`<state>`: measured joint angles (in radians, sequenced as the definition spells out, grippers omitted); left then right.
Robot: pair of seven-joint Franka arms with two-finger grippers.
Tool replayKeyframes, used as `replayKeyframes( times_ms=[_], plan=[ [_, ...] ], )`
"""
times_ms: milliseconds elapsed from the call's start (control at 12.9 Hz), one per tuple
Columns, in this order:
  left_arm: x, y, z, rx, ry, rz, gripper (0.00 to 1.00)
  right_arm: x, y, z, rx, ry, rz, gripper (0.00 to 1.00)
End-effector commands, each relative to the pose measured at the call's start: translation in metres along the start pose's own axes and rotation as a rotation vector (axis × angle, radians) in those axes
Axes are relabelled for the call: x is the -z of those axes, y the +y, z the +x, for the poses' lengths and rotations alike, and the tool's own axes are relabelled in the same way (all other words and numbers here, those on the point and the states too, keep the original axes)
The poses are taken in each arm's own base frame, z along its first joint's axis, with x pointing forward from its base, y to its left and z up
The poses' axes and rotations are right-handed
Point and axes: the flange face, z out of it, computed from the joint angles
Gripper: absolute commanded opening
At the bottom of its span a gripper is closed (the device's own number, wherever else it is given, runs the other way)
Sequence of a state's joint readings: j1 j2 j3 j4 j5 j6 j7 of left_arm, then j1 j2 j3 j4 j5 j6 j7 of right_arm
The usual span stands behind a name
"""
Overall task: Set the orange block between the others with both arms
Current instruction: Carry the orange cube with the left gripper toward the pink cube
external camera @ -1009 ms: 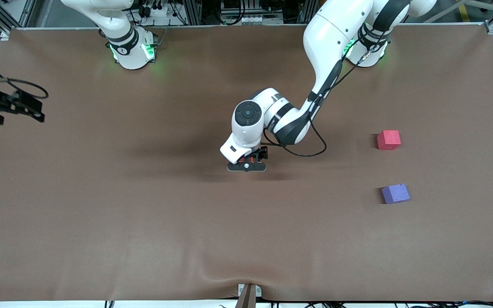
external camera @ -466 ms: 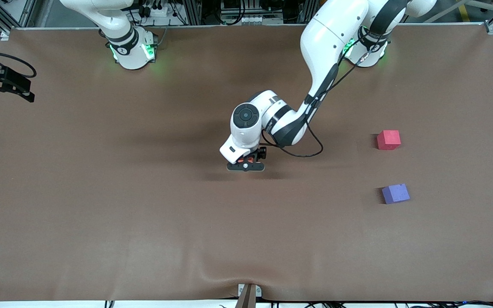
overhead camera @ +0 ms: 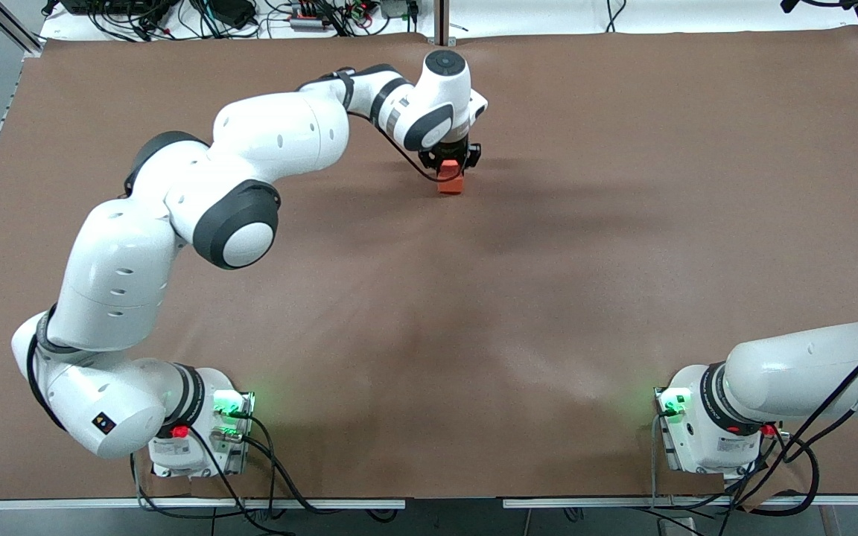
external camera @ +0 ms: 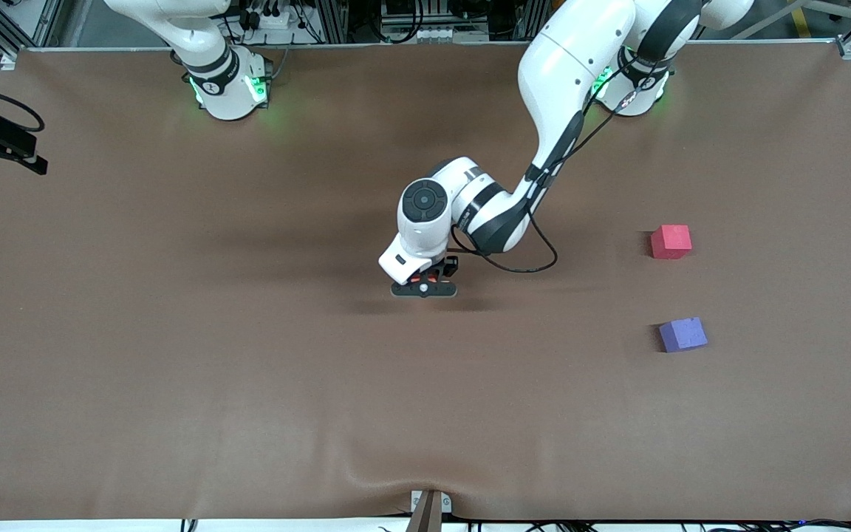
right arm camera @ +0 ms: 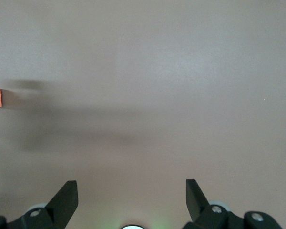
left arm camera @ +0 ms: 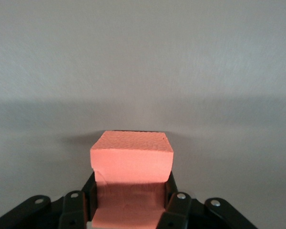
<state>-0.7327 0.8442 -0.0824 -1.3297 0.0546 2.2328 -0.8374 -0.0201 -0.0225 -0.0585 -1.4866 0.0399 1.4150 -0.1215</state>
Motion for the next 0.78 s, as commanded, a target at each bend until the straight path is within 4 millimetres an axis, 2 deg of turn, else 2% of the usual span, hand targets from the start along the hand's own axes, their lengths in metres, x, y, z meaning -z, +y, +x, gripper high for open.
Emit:
replayKeyframes(
  times_ms=[0,233,311,388,466,621,699],
  plan=[
    [0.083,-0.059,0.031,0.083,-0.012,0.045,0.0,0.004,-0.001,-0.011,-0.087,-0.008,0.016,1.0],
    [0.135,-0.155,0.039,0.125,-0.022,0.081,0.0,0.009,0.0,-0.008,-0.098,0.003,0.011,1.0],
    [0.148,-0.193,0.043,0.109,-0.028,0.089,0.0,0.009,-0.001,-0.008,-0.093,0.002,0.01,1.0],
    [0.158,-0.239,0.051,0.088,-0.033,0.097,0.0,0.008,-0.002,-0.007,-0.09,-0.001,0.007,1.0],
    [0.16,-0.283,0.058,0.058,-0.047,0.104,0.0,0.006,-0.001,-0.006,-0.092,-0.002,0.007,1.0],
    [0.157,-0.354,0.071,0.045,-0.074,0.11,0.0,0.004,-0.001,-0.006,-0.092,-0.007,0.005,1.0],
    [0.155,-0.376,0.073,0.036,-0.081,0.119,0.0,0.003,-0.001,-0.003,-0.093,-0.001,0.005,1.0]
  ],
)
